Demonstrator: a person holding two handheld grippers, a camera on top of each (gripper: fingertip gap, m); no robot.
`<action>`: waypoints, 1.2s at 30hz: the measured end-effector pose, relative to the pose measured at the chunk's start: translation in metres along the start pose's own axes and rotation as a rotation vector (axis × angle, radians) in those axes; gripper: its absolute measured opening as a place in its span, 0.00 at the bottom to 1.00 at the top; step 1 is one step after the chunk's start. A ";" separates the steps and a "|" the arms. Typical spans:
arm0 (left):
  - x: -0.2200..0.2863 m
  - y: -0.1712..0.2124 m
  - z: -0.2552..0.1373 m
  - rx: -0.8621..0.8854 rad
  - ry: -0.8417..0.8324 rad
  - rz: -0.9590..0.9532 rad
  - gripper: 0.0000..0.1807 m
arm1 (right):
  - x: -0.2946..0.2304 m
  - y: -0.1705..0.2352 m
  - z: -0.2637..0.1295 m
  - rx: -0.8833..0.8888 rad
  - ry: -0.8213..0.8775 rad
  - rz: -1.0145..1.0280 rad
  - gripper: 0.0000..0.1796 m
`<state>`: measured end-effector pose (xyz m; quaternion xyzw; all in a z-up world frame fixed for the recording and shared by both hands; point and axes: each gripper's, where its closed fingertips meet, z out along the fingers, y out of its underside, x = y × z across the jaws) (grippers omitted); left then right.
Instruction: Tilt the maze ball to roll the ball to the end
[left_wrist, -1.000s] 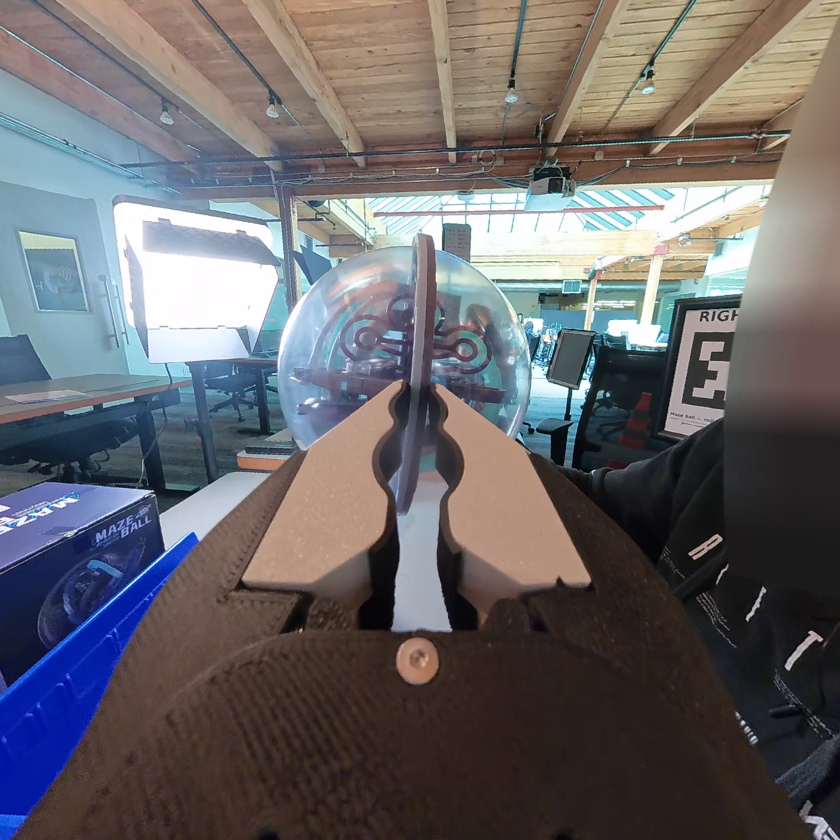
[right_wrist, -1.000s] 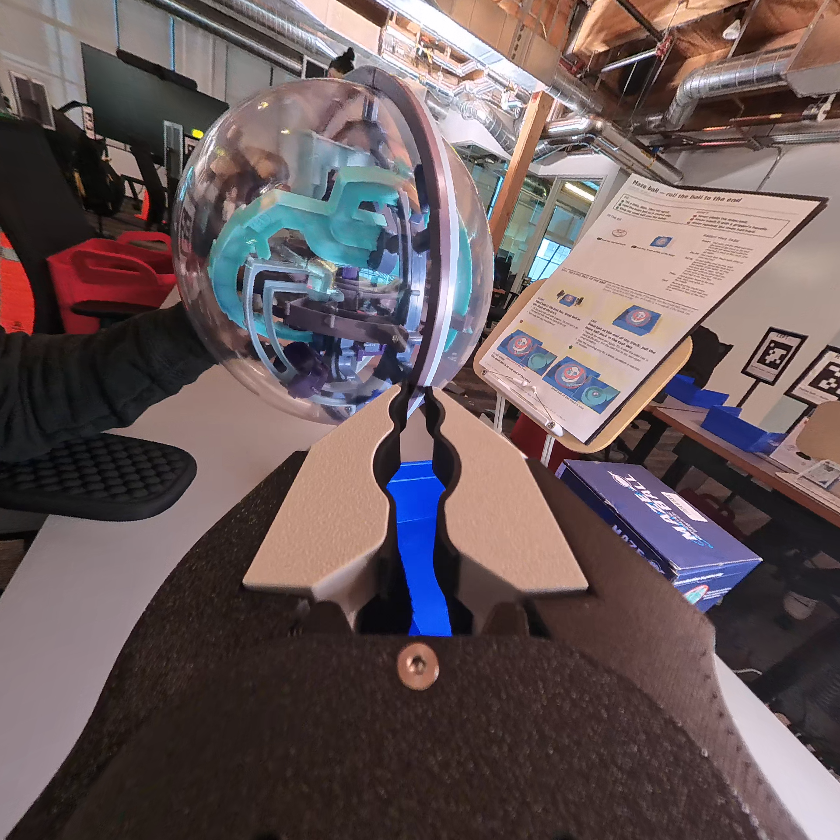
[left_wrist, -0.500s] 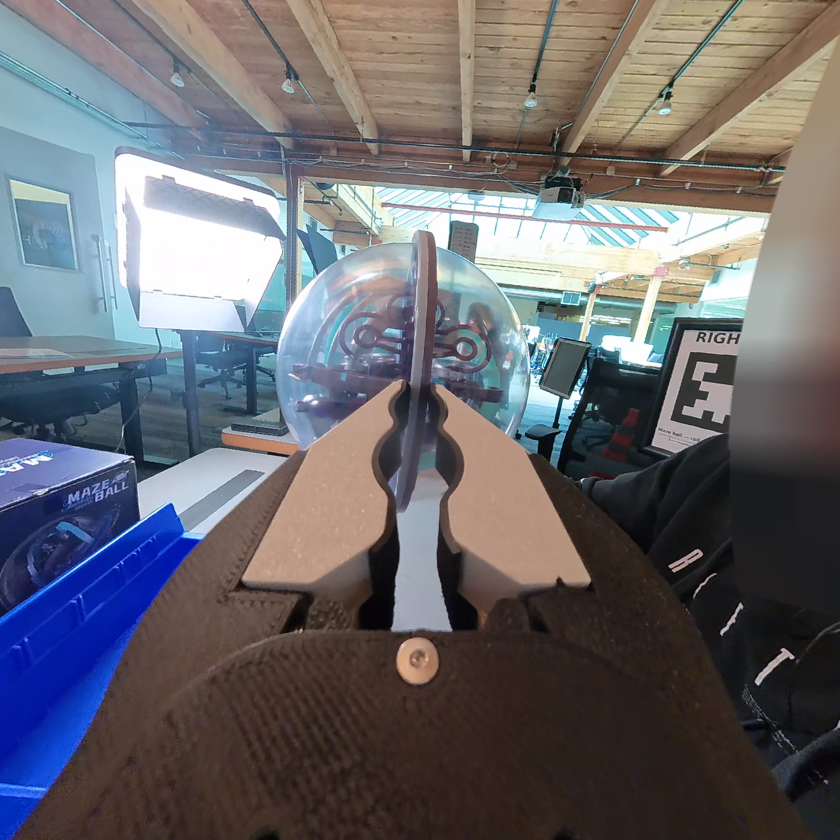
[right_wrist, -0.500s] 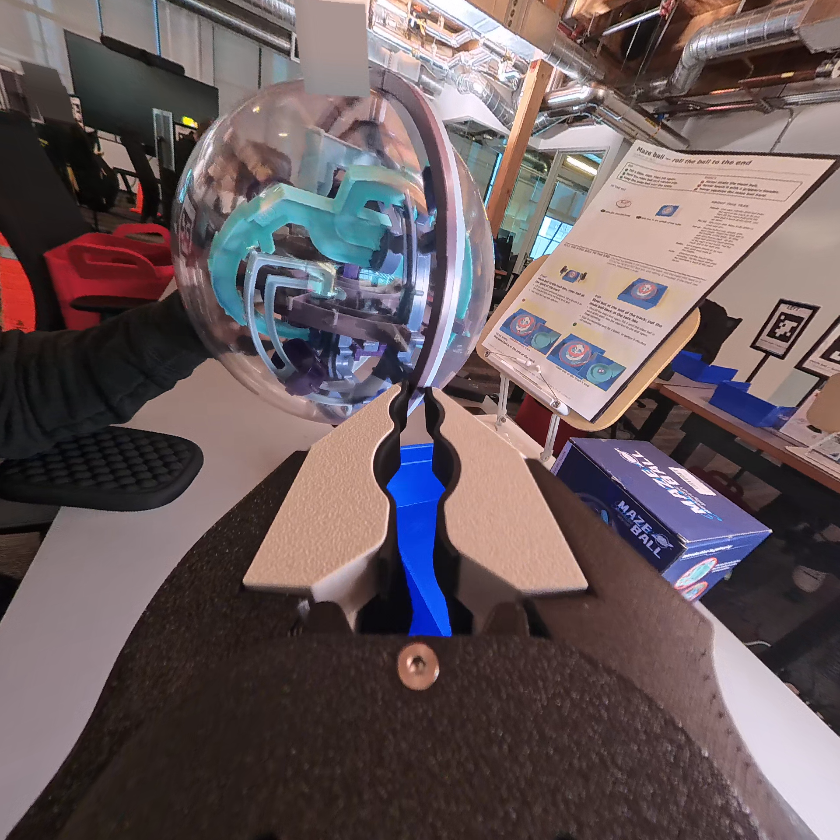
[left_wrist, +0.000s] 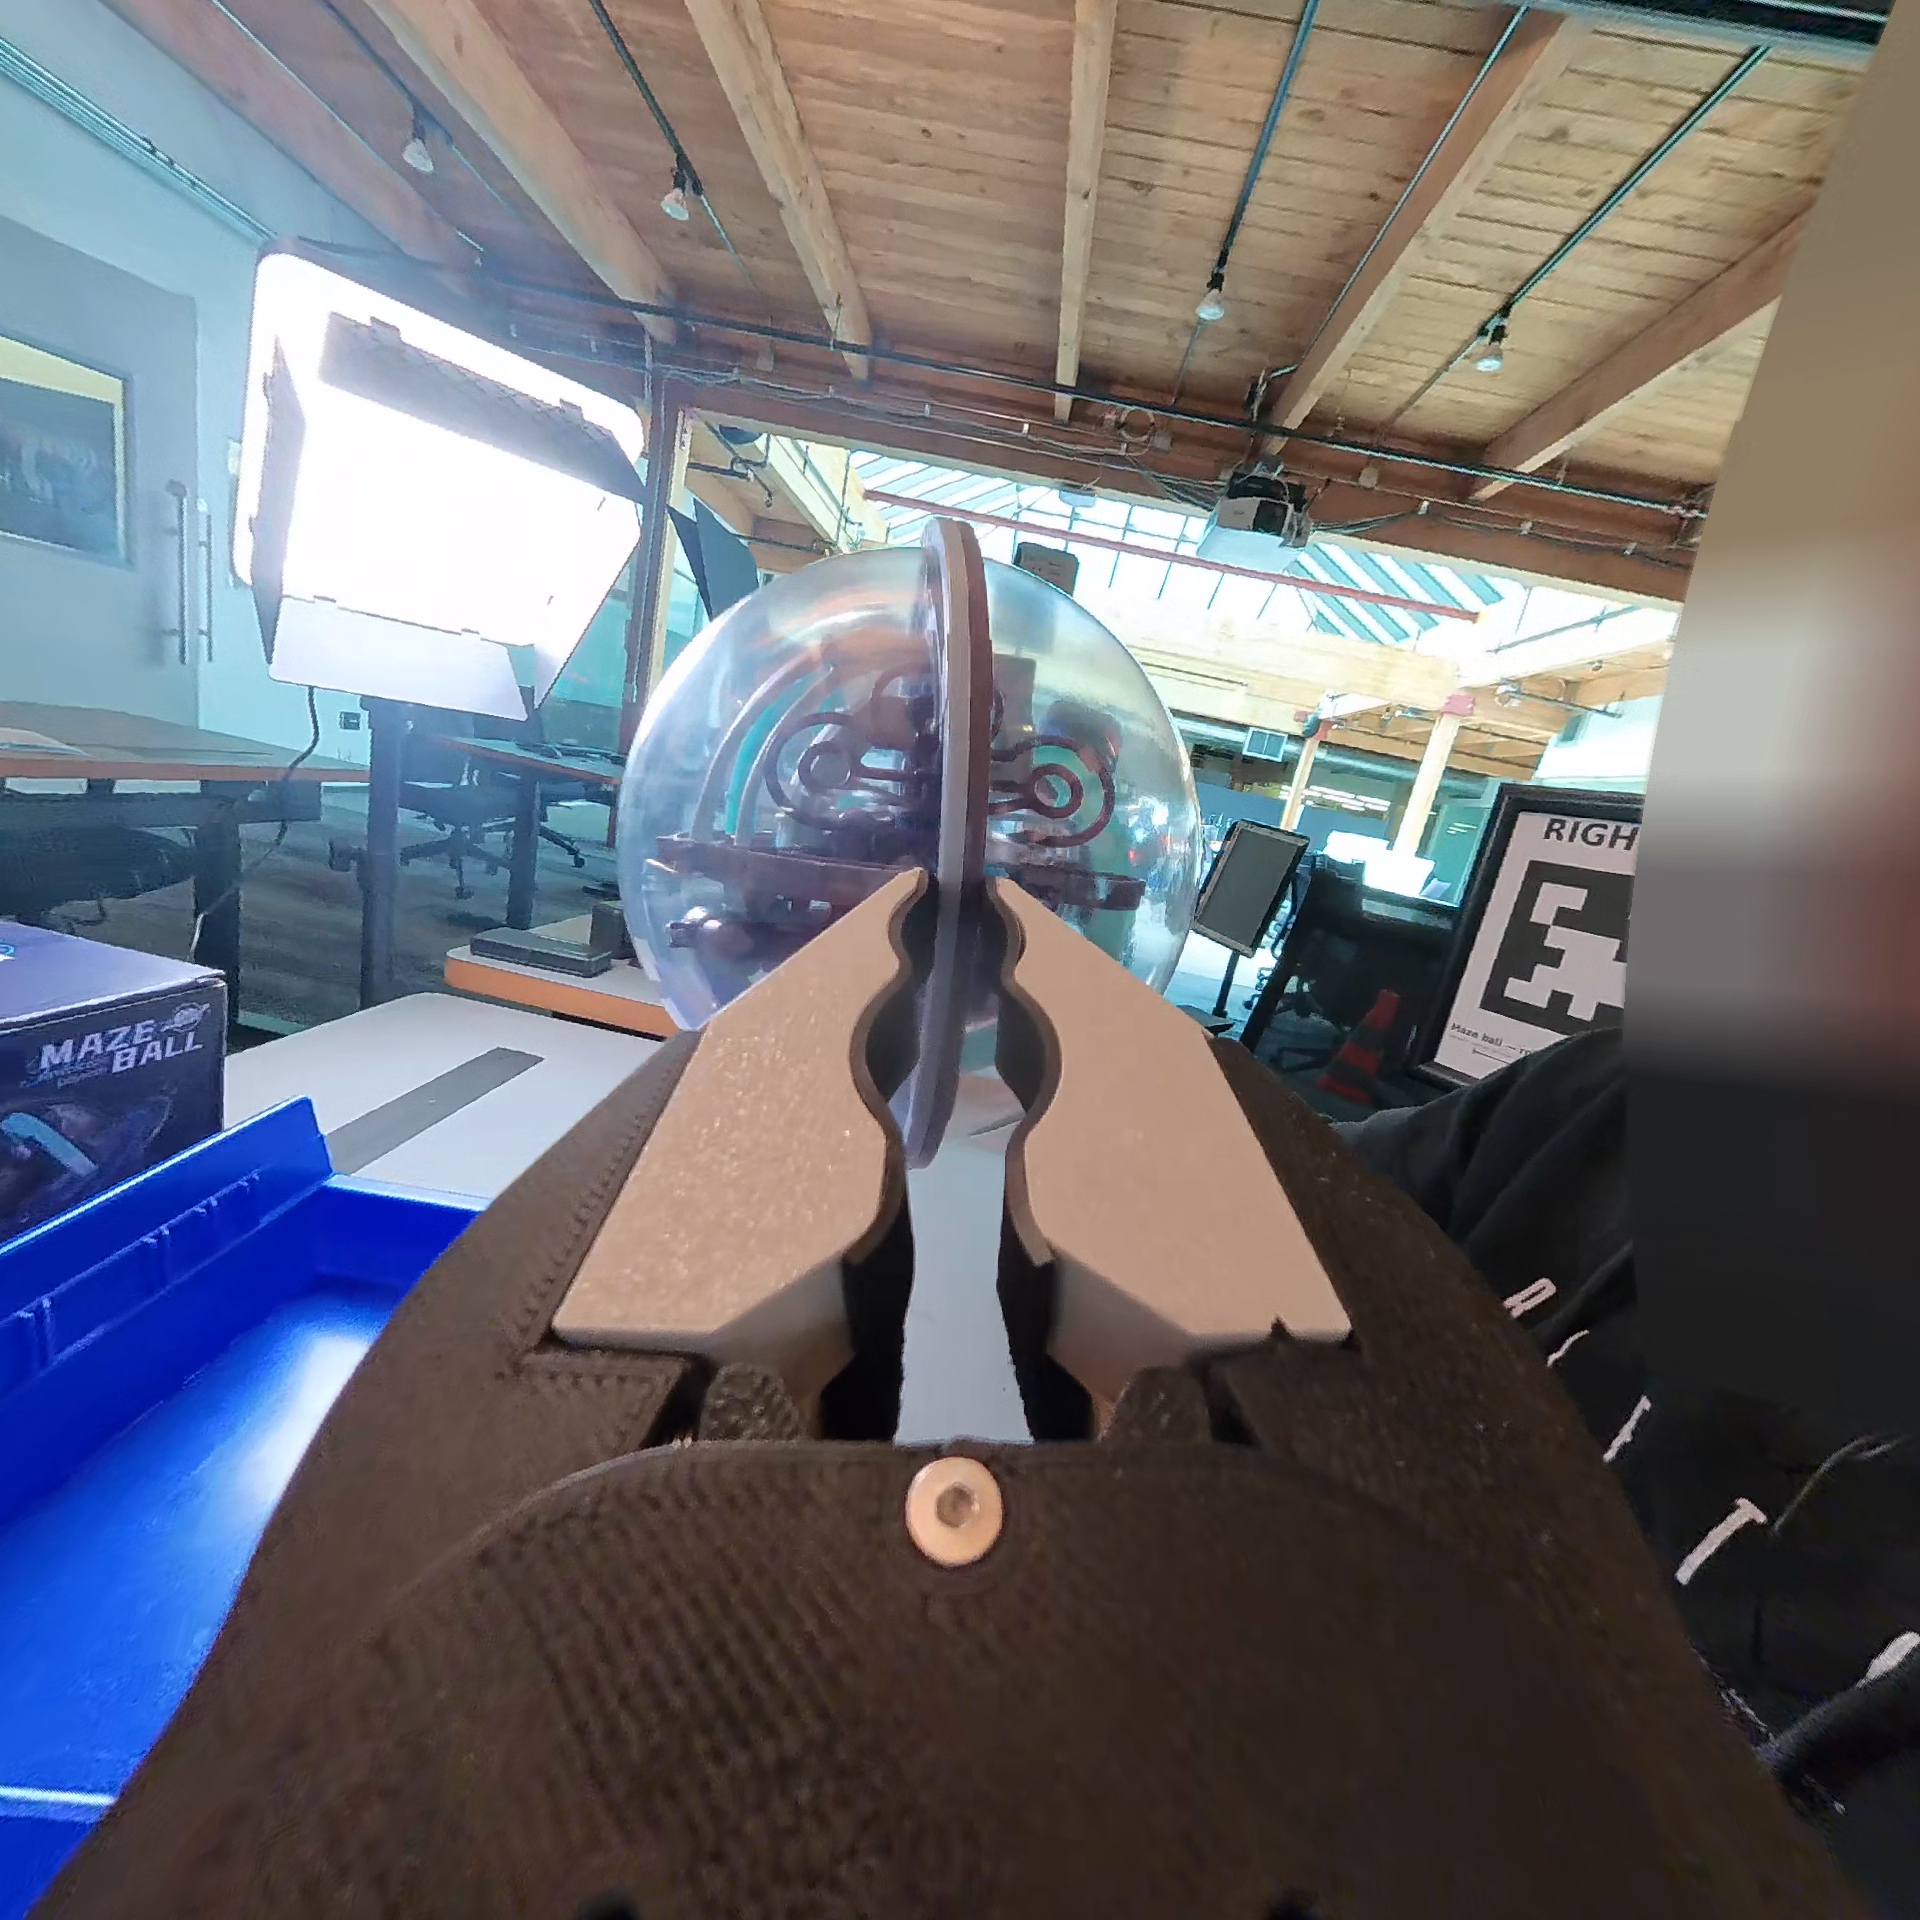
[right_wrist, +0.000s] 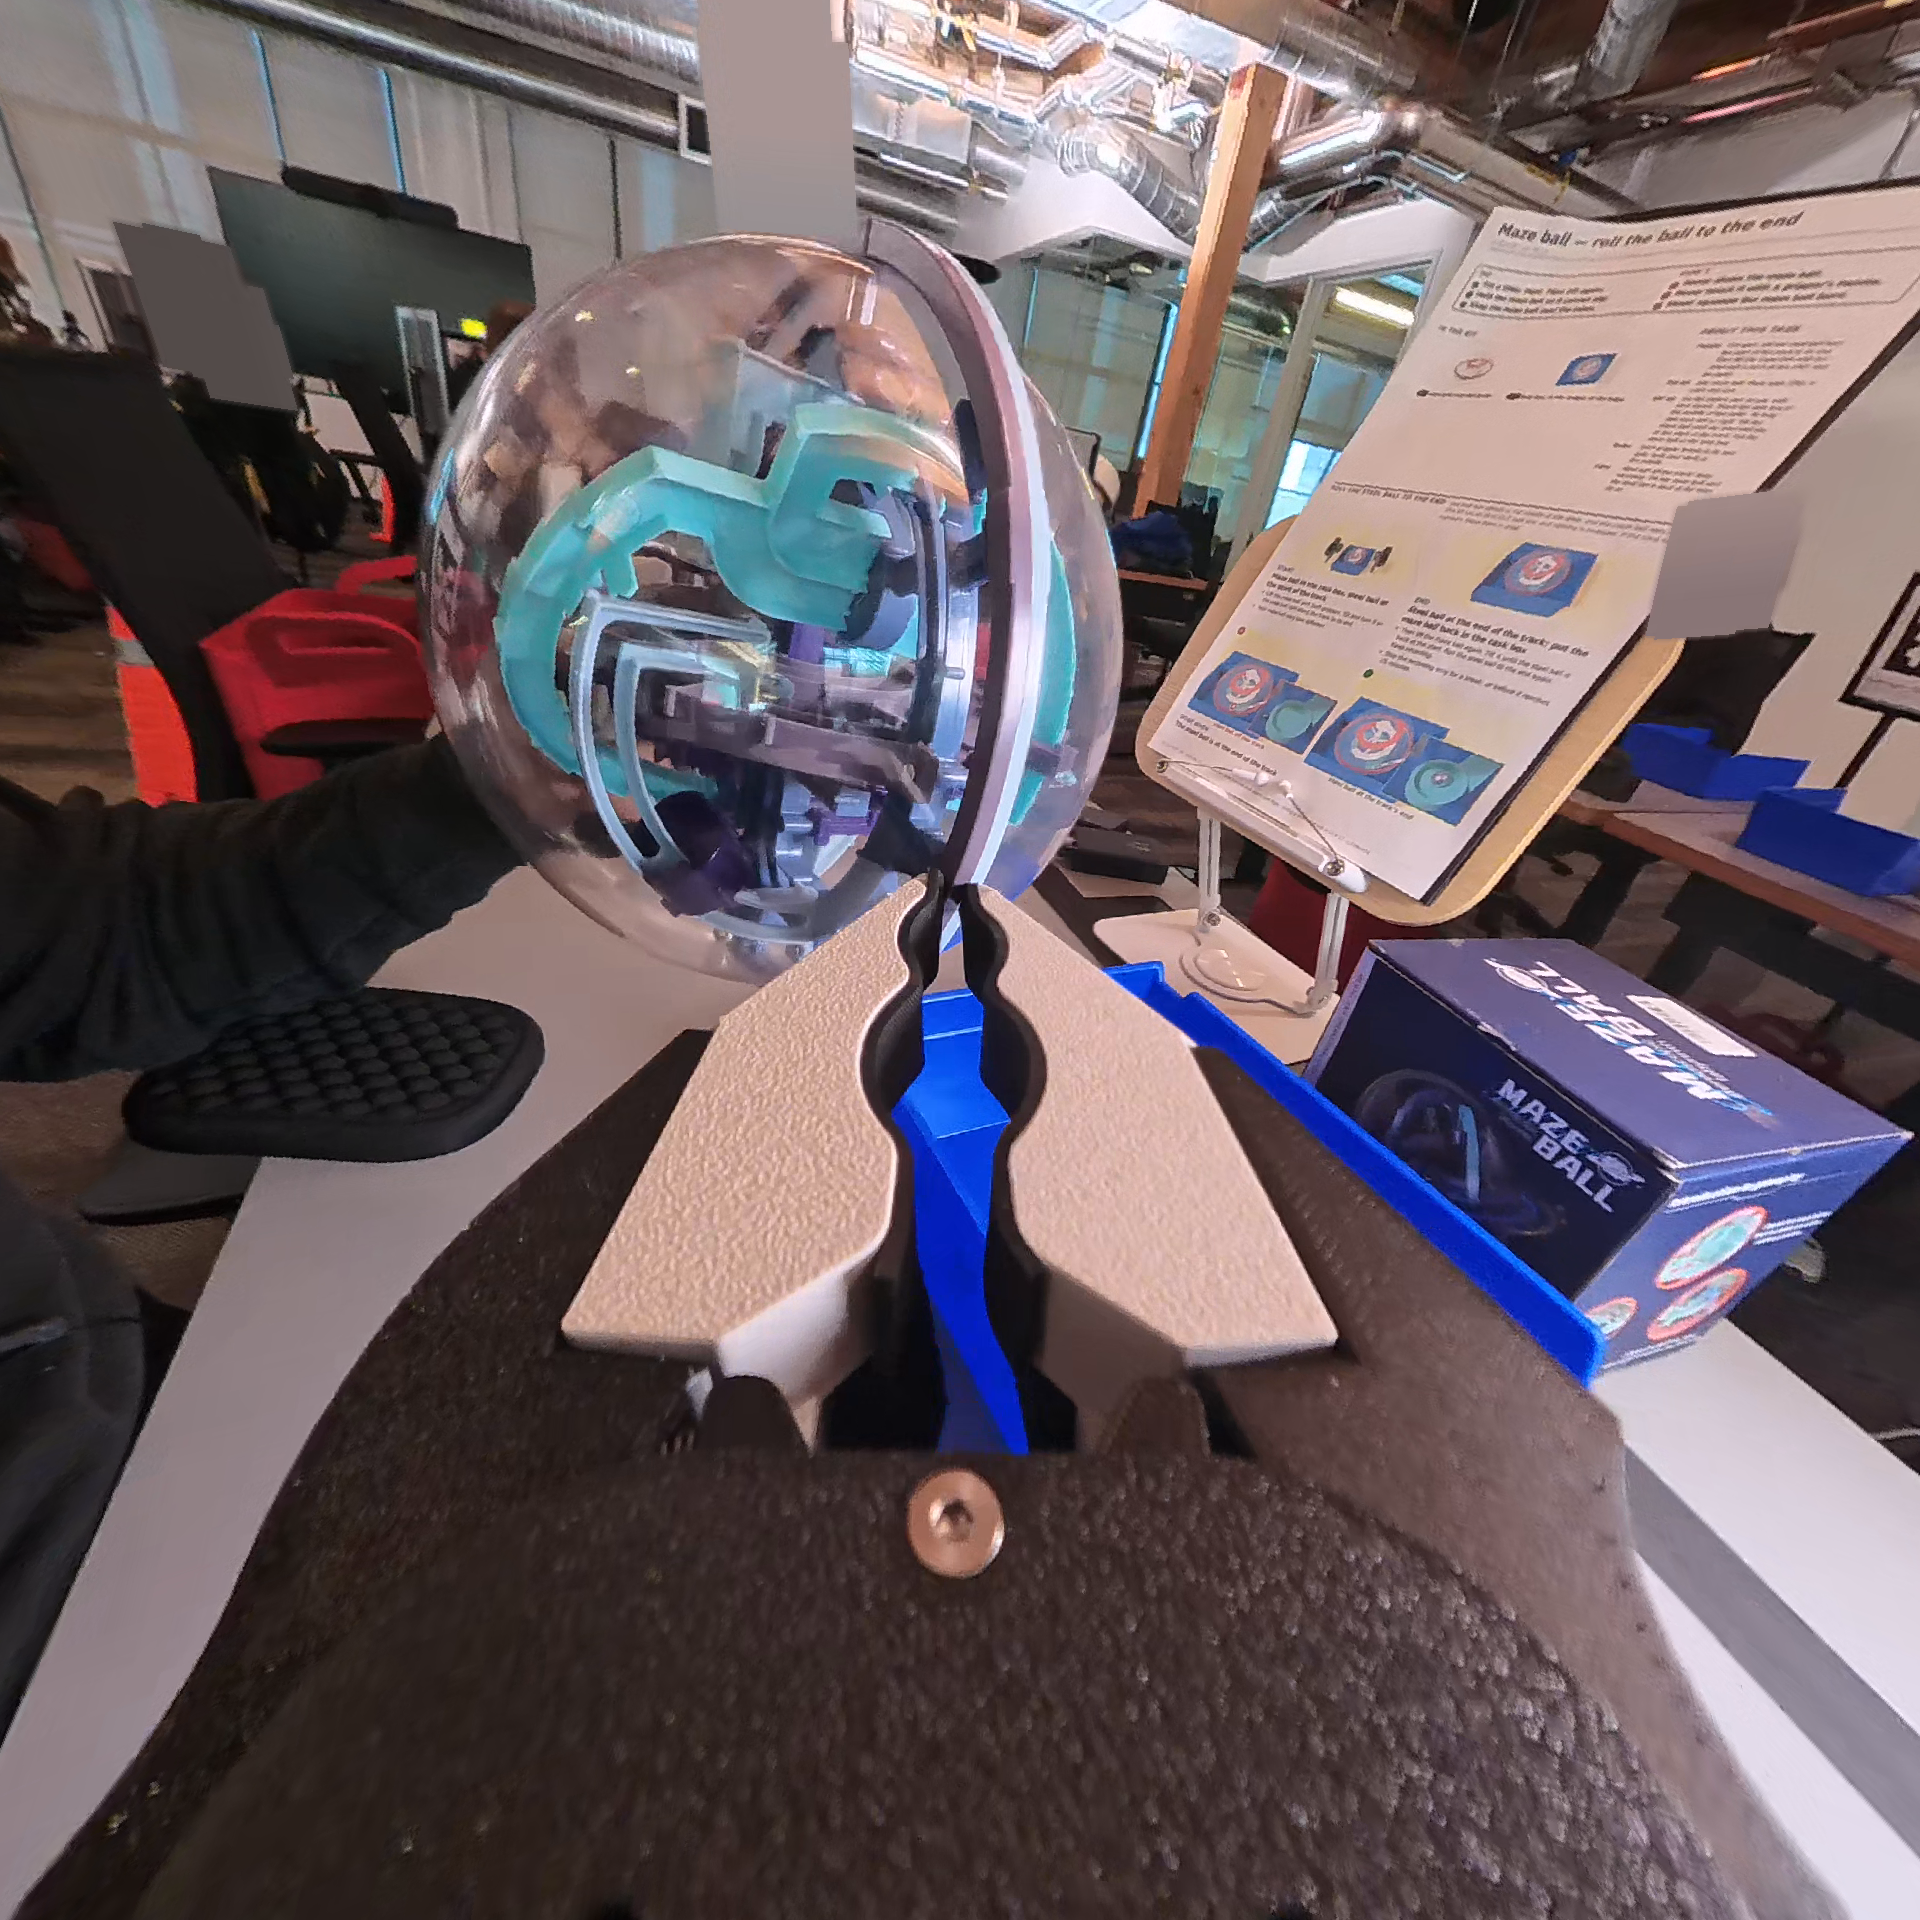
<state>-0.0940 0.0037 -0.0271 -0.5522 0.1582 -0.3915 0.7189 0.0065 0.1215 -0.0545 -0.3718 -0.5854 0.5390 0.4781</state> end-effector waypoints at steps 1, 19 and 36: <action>0.001 0.000 0.000 0.003 0.005 -0.004 0.04 | -0.001 0.001 0.000 0.003 -0.009 0.012 0.01; 0.011 -0.012 -0.007 0.083 0.069 0.008 0.04 | -0.021 -0.006 0.002 0.140 -0.169 0.163 0.02; 0.011 -0.012 -0.009 0.095 0.069 -0.007 0.04 | -0.023 -0.006 0.003 0.156 -0.182 0.166 0.02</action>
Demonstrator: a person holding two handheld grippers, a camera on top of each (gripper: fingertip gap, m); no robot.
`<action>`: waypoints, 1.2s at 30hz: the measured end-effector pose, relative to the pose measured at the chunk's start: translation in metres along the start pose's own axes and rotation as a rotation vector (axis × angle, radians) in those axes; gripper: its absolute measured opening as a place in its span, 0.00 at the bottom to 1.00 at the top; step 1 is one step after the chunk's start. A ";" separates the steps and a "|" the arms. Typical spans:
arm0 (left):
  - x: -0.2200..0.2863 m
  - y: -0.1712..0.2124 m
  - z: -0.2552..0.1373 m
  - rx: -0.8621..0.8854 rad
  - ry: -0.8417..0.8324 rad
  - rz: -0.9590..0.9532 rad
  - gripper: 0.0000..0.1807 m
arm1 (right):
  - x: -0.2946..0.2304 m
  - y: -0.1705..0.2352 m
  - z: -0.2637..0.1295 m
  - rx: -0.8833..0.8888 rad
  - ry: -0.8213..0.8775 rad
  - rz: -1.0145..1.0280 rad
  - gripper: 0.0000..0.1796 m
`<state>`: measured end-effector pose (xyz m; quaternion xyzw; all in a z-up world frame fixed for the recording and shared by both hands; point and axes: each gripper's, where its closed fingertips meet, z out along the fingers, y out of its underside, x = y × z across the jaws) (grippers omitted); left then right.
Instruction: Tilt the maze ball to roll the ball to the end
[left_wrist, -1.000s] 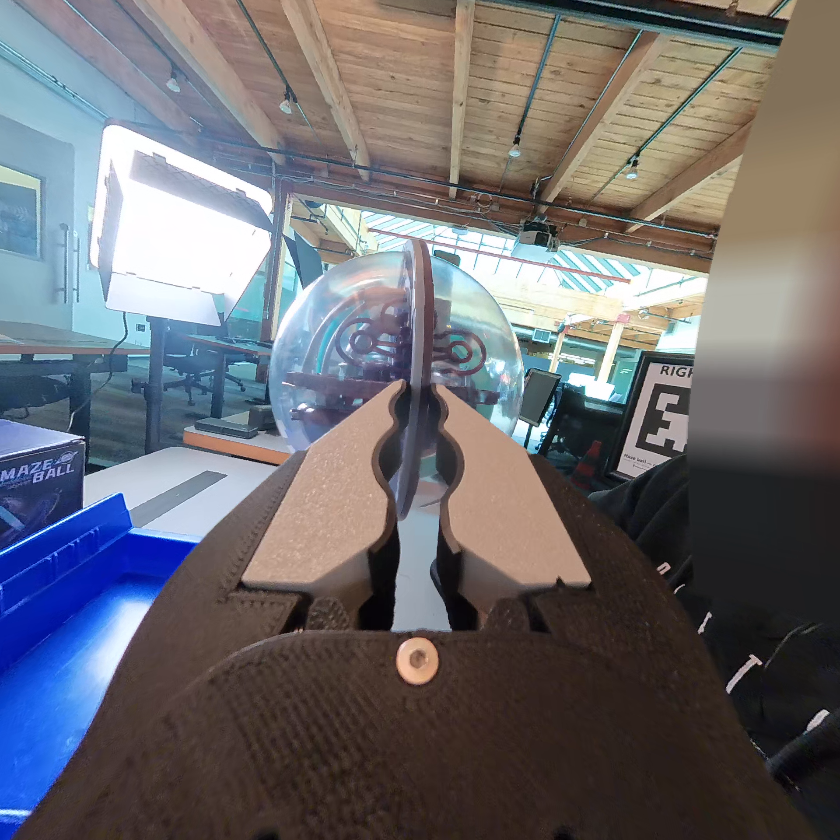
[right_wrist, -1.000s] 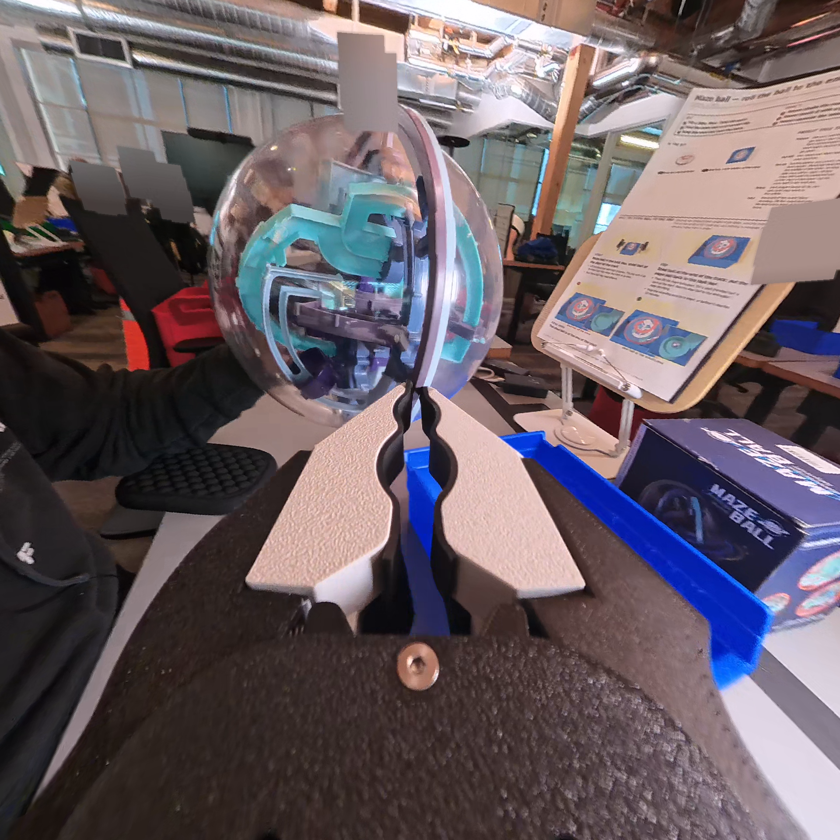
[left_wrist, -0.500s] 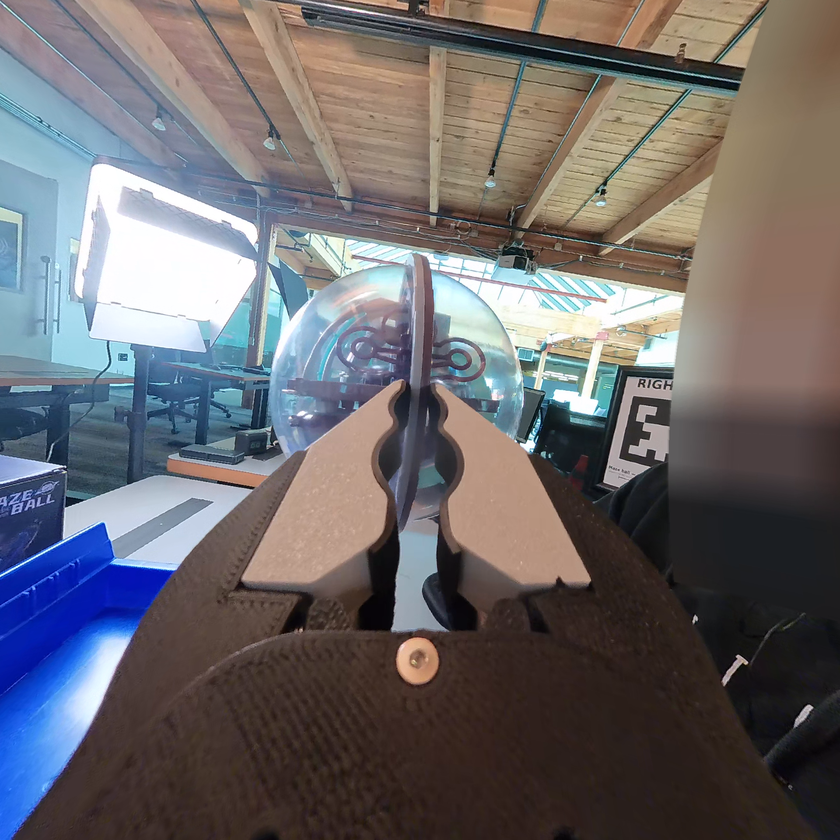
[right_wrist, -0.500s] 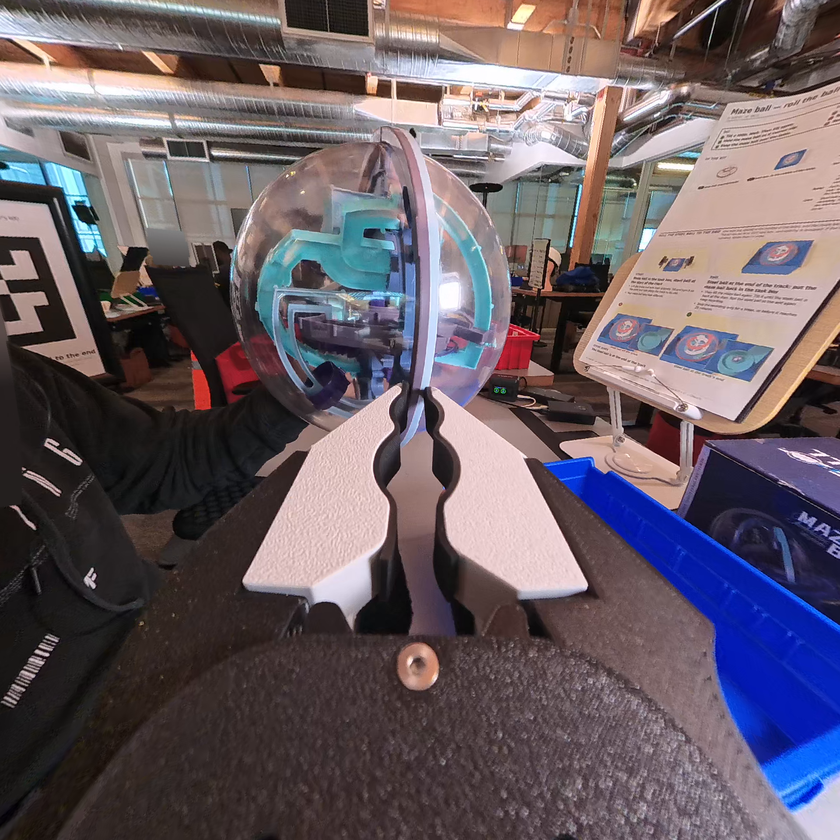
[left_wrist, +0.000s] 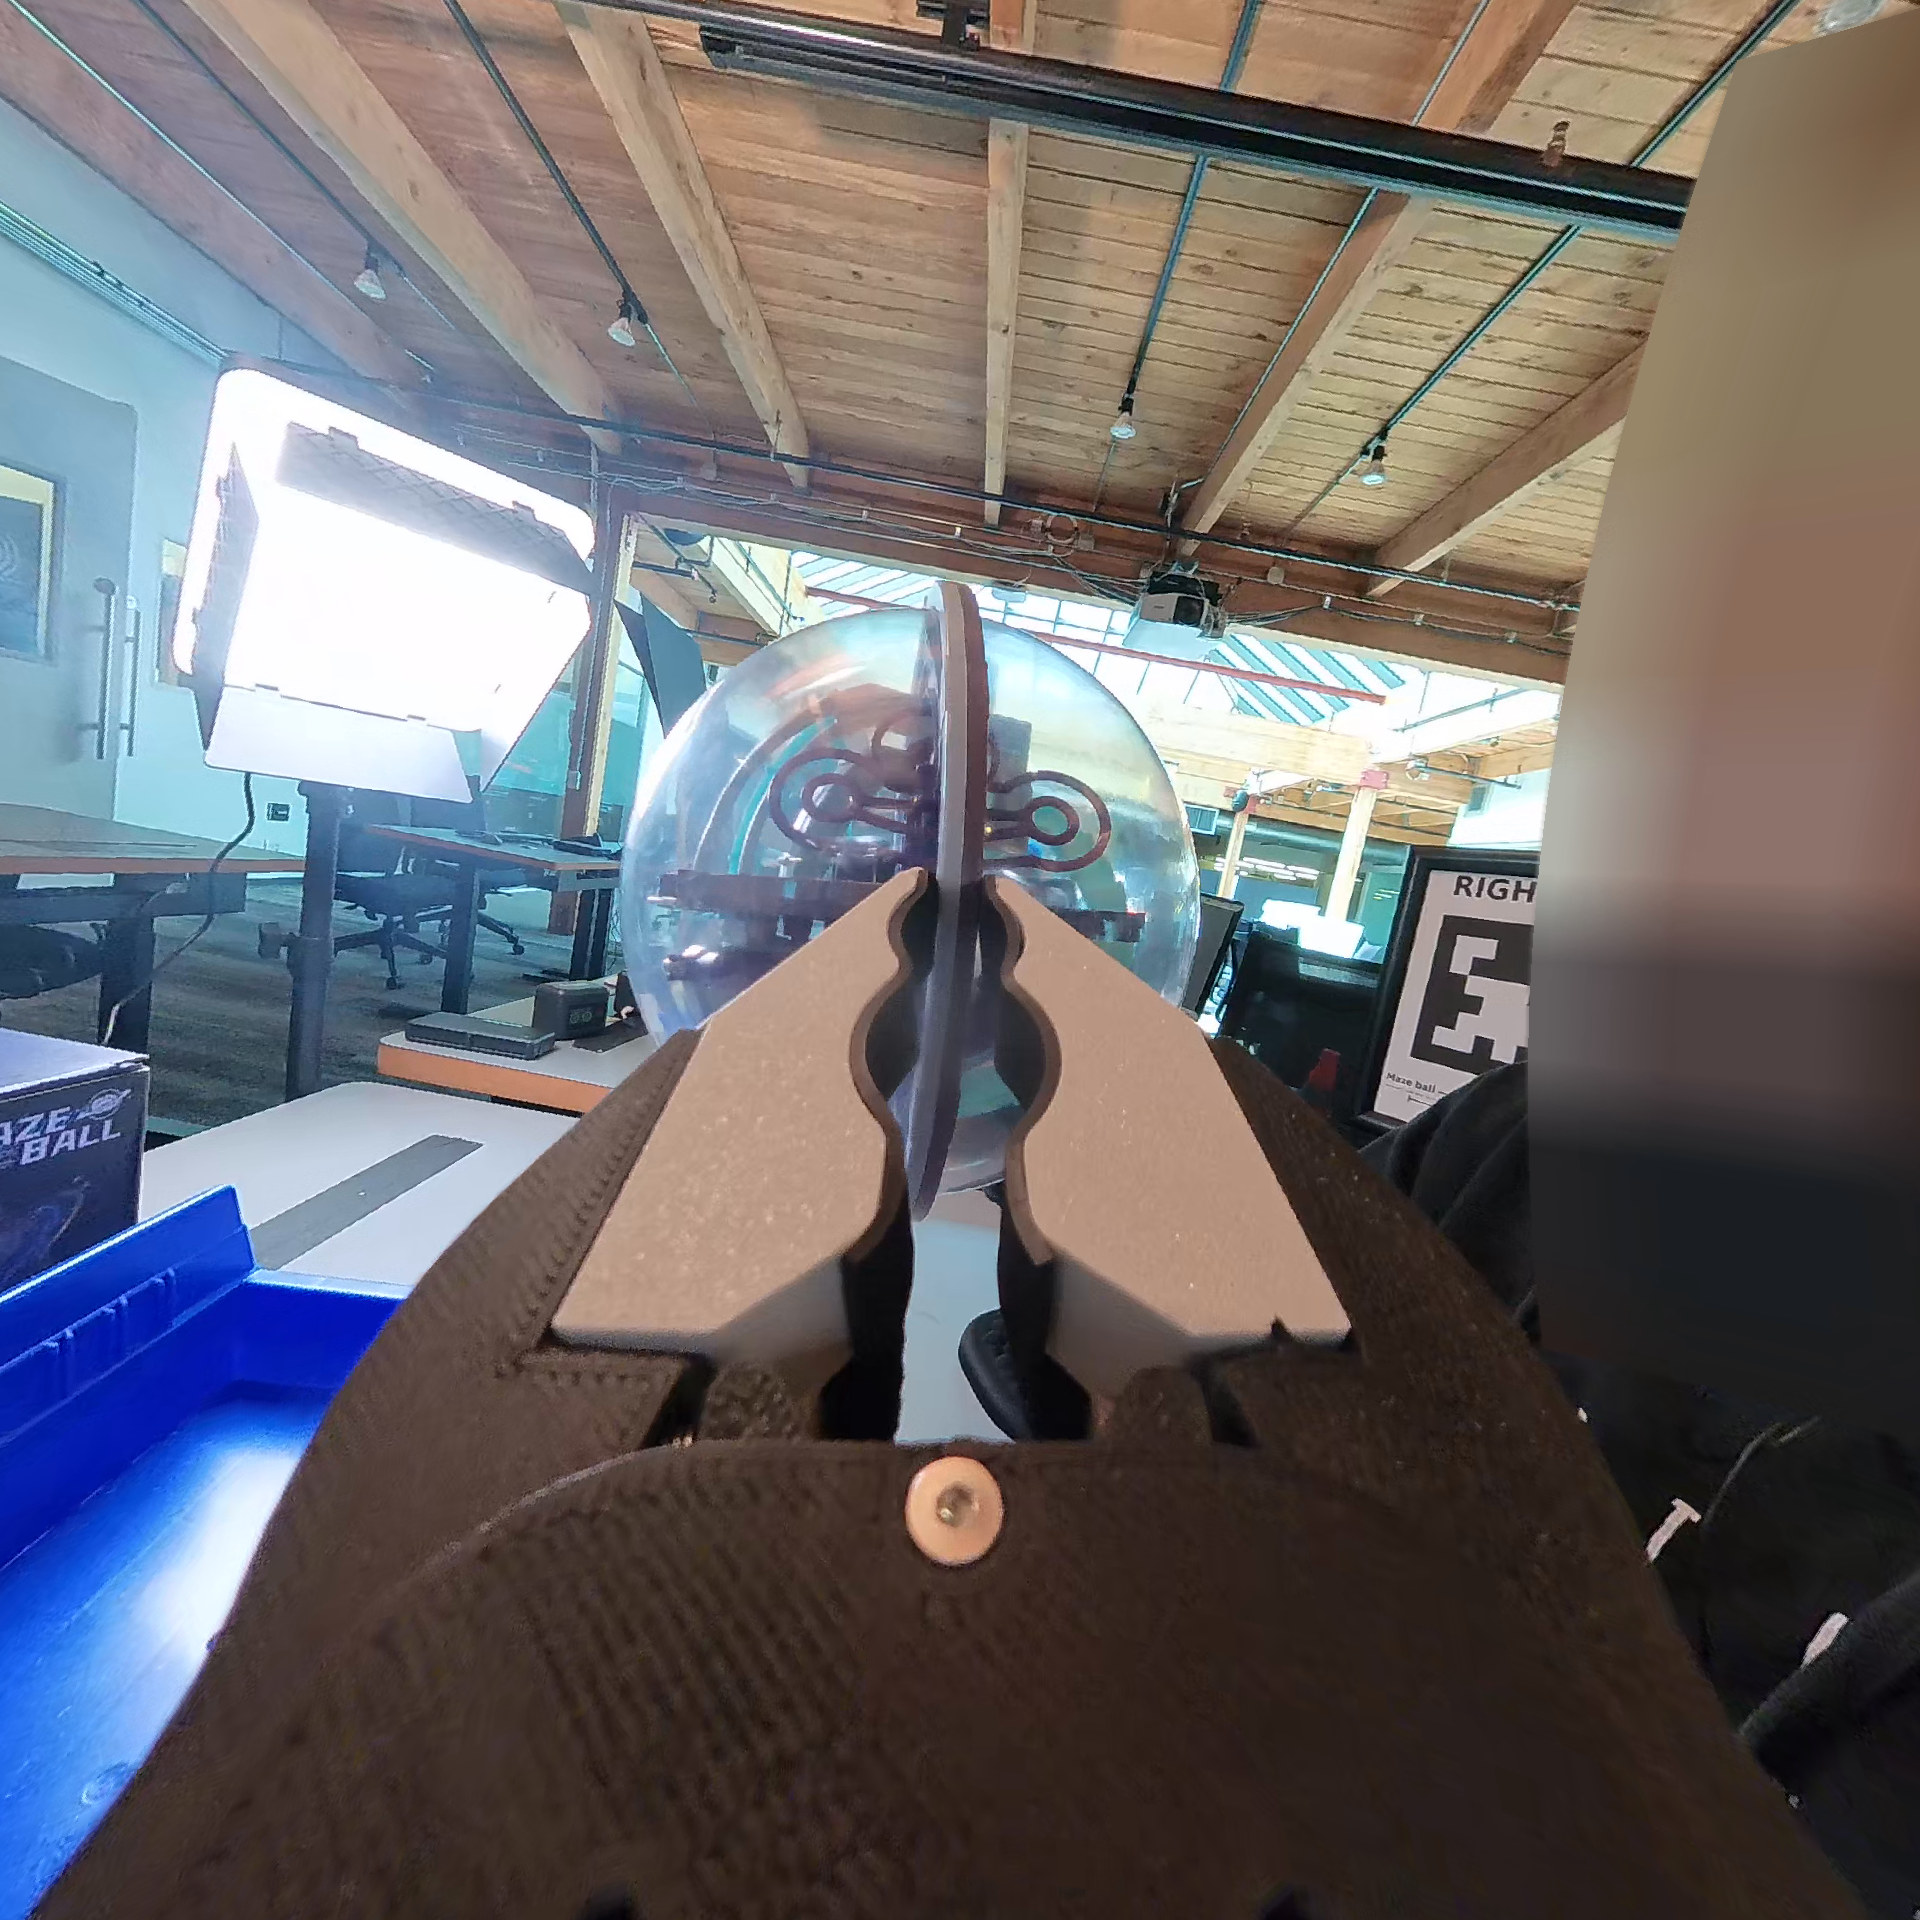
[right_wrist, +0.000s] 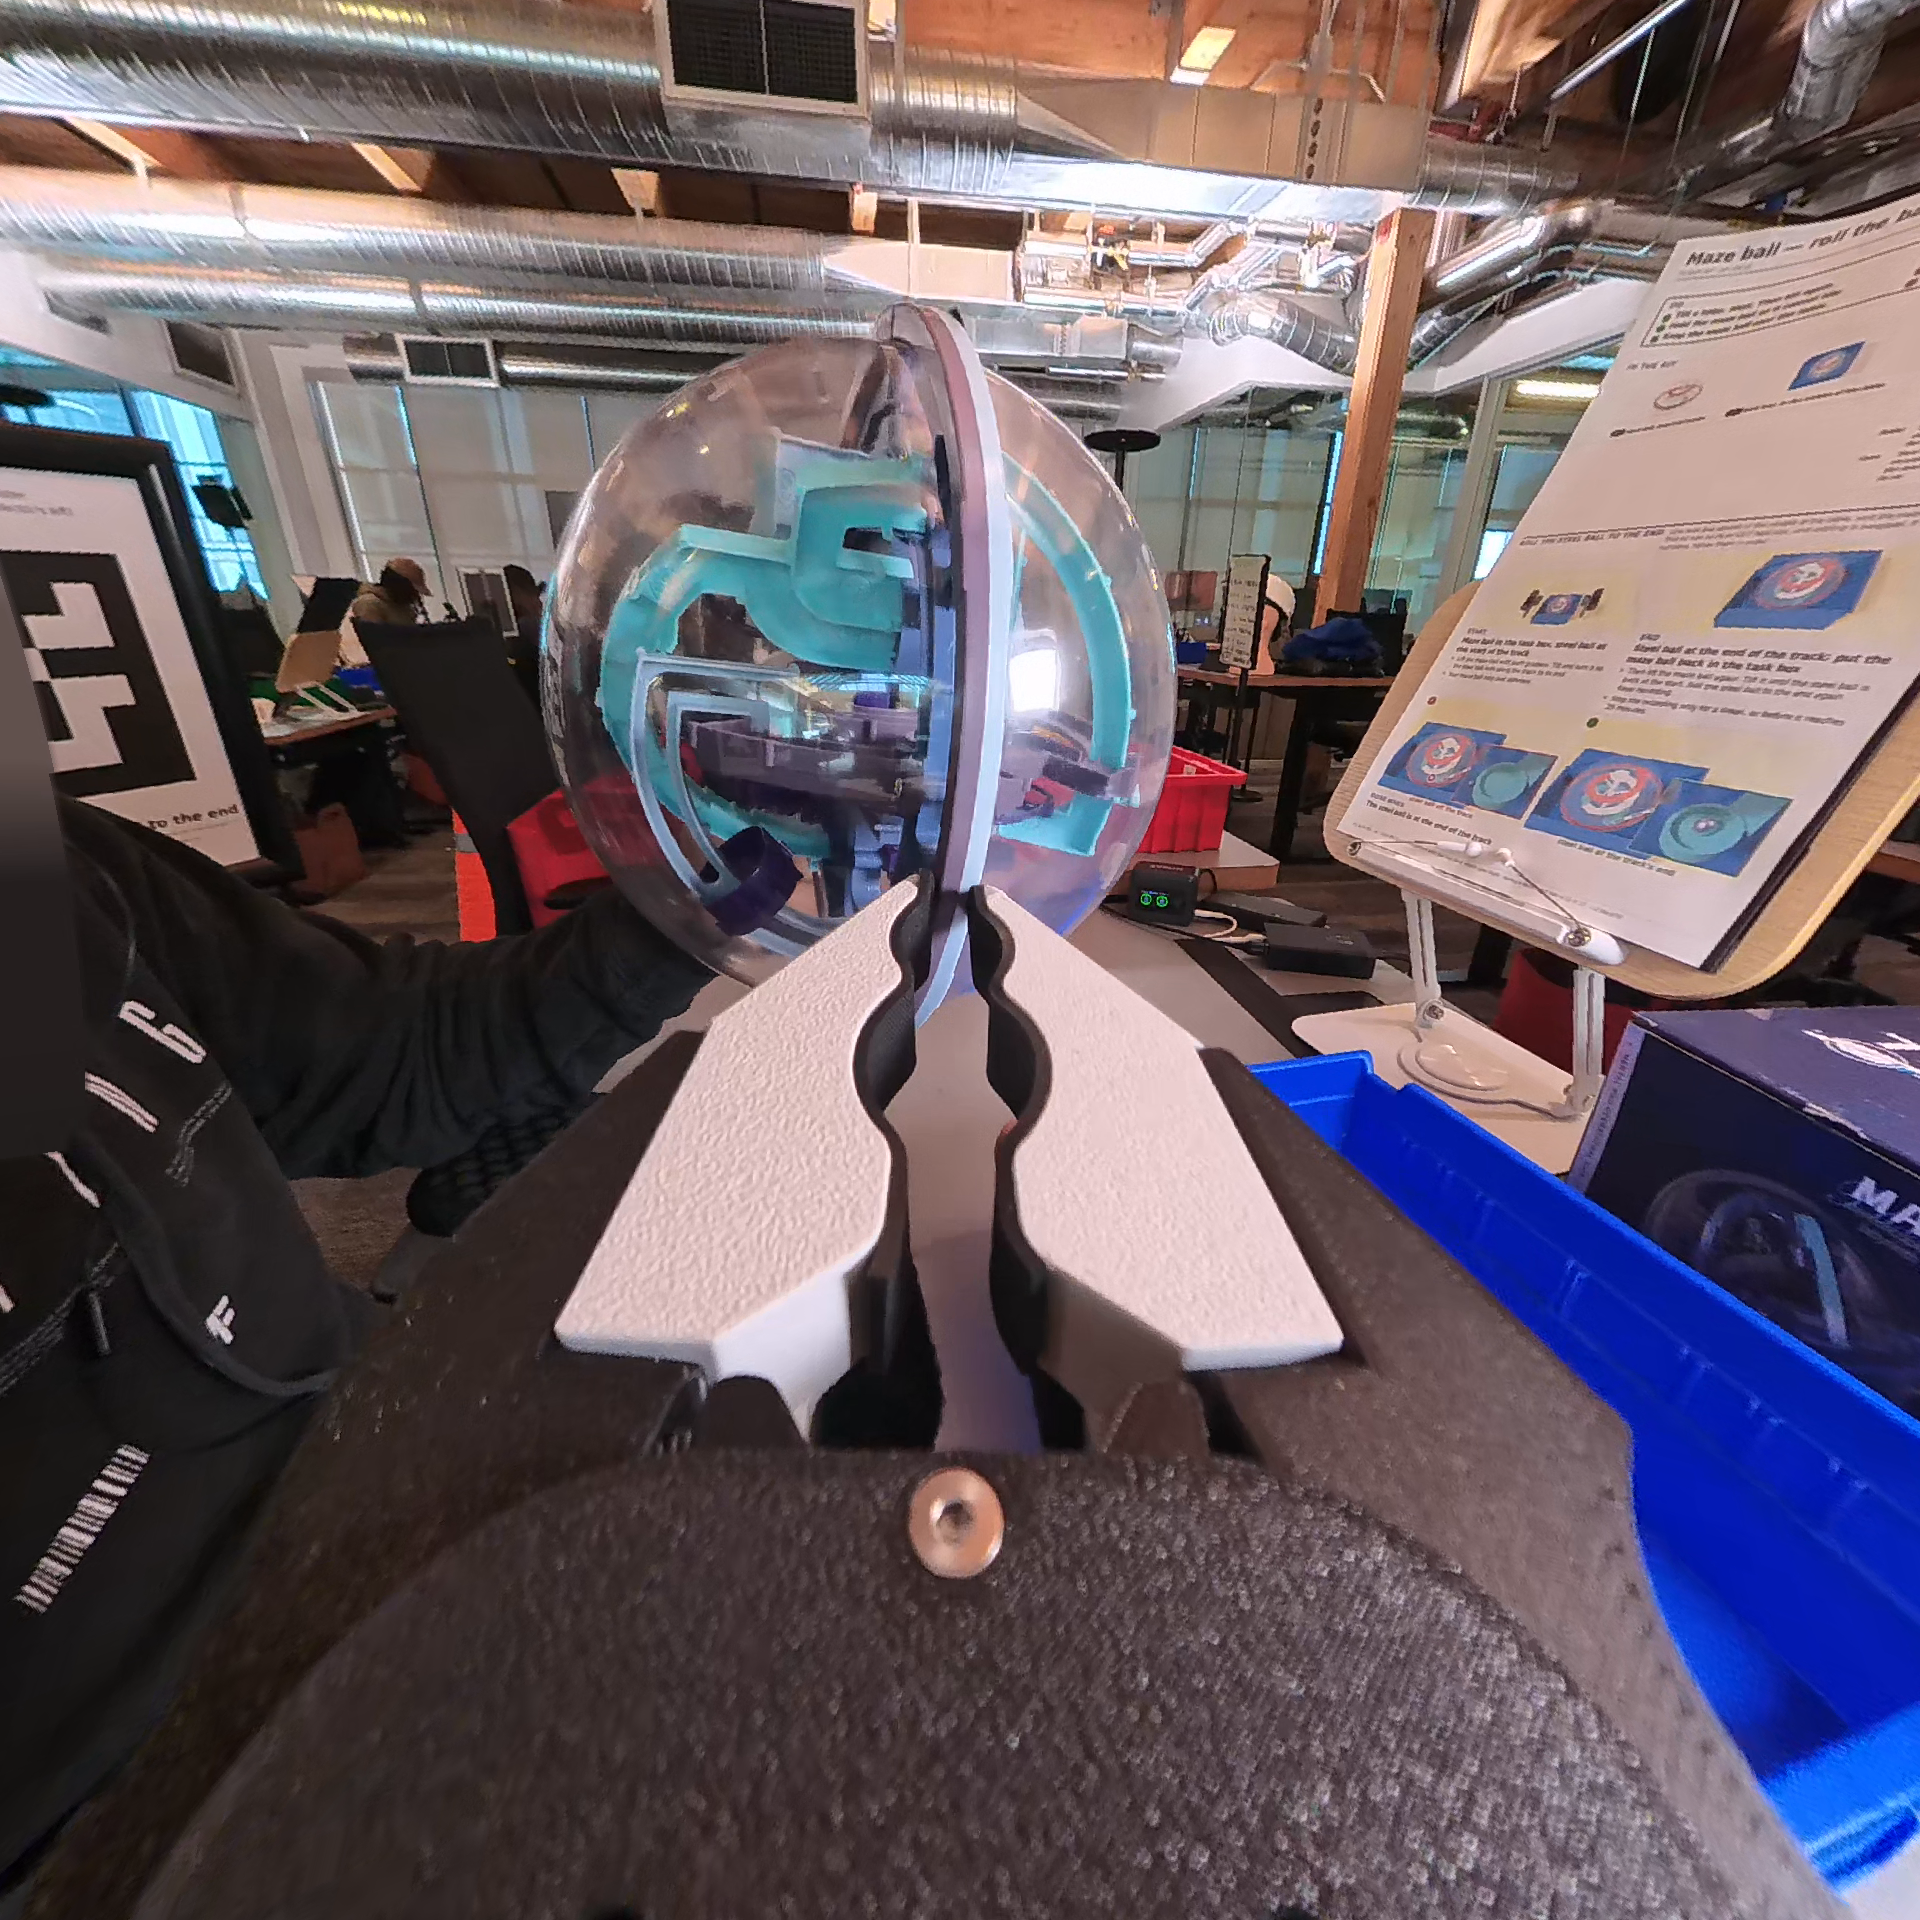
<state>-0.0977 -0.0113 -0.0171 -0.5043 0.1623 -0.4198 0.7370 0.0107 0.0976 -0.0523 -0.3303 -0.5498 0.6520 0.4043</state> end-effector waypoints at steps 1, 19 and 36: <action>0.000 0.001 0.000 -0.001 -0.002 -0.003 0.04 | 0.000 0.001 0.000 -0.004 0.001 0.003 0.02; -0.012 0.030 -0.010 0.007 -0.059 -0.130 0.04 | 0.003 0.027 -0.010 -0.074 0.030 0.100 0.02; -0.021 0.062 -0.026 0.026 -0.124 -0.277 0.04 | -0.003 0.068 -0.019 -0.117 0.031 0.248 0.02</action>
